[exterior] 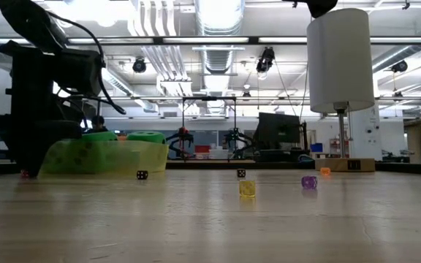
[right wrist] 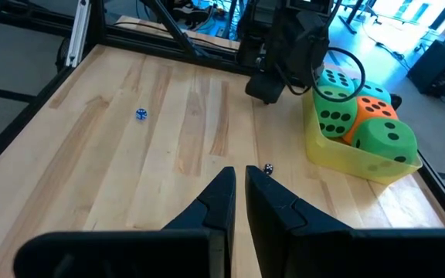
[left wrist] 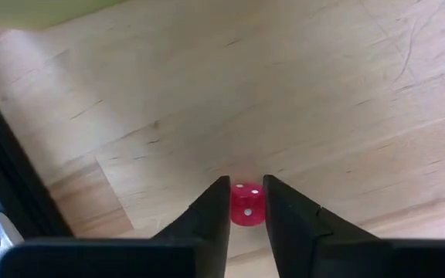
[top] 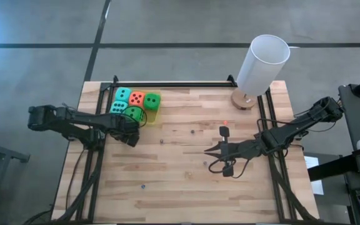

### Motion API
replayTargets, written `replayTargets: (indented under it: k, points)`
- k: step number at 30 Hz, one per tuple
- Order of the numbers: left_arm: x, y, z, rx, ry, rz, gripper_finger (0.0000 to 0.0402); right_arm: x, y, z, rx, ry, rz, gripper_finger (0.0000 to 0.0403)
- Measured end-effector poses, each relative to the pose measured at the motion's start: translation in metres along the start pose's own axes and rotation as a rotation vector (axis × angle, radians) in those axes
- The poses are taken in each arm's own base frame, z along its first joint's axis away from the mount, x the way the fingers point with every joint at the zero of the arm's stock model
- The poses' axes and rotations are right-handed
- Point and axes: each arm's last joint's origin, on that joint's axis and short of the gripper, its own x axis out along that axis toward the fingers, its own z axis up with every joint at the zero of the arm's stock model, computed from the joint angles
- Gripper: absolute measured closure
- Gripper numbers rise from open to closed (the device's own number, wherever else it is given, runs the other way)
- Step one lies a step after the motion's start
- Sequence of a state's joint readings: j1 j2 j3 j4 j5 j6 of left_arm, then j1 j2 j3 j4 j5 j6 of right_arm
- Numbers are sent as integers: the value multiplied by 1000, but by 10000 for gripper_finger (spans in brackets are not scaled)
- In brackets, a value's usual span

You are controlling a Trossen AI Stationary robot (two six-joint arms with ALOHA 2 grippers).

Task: Pick & Place Dice
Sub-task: Put the red small die into the yellow container

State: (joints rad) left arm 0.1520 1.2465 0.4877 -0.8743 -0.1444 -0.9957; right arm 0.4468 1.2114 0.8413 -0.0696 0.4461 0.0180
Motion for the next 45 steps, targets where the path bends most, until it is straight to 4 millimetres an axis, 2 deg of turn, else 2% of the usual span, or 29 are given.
replayTargets:
  k: [5,20,29,37,45]
  points:
    - [0,0,0,1,2,3,350,0,0,0,-2,0,0,374]
    - [-4,-2,2,5,10,-4,347,0,0,0,-2,0,0,374]
    - [-42,-26,18,59,-75,-144,347,0,0,0,-2,-1,0,374]
    - [-82,-48,22,115,-163,-274,347,0,0,0,1,0,0,374]
    - [-111,-57,34,144,-358,-289,348,0,0,0,0,0,0,374]
